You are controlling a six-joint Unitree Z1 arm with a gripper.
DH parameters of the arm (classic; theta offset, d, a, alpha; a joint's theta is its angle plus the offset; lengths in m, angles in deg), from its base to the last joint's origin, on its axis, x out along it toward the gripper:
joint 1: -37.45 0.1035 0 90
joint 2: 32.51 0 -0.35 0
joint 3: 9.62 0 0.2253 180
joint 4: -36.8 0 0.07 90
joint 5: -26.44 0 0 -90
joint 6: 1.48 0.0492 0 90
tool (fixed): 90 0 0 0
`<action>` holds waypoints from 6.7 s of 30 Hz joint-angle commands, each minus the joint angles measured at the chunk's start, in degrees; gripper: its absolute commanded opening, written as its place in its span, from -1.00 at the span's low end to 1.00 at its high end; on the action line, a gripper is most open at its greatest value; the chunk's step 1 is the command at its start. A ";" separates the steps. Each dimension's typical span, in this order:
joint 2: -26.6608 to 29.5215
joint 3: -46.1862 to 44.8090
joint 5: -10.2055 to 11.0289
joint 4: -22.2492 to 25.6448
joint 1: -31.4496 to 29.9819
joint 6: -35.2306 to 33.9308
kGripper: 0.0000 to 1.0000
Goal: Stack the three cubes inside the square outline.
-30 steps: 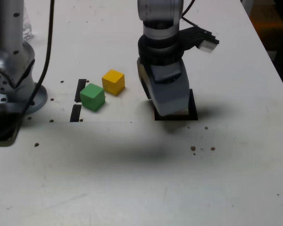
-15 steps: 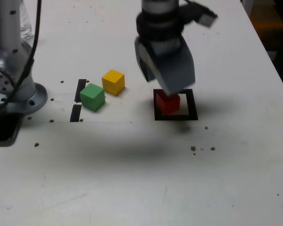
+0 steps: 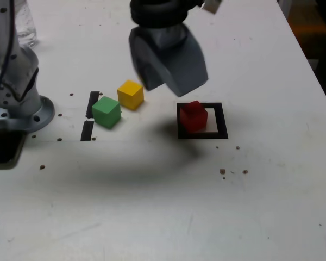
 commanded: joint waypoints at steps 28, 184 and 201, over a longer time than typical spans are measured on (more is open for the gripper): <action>-4.81 -4.93 -11.43 -9.23 0.04 -24.37 0.99; 1.03 4.48 14.21 8.31 -0.97 -20.62 -0.63; -5.52 11.05 12.19 7.26 -7.09 -19.83 -0.71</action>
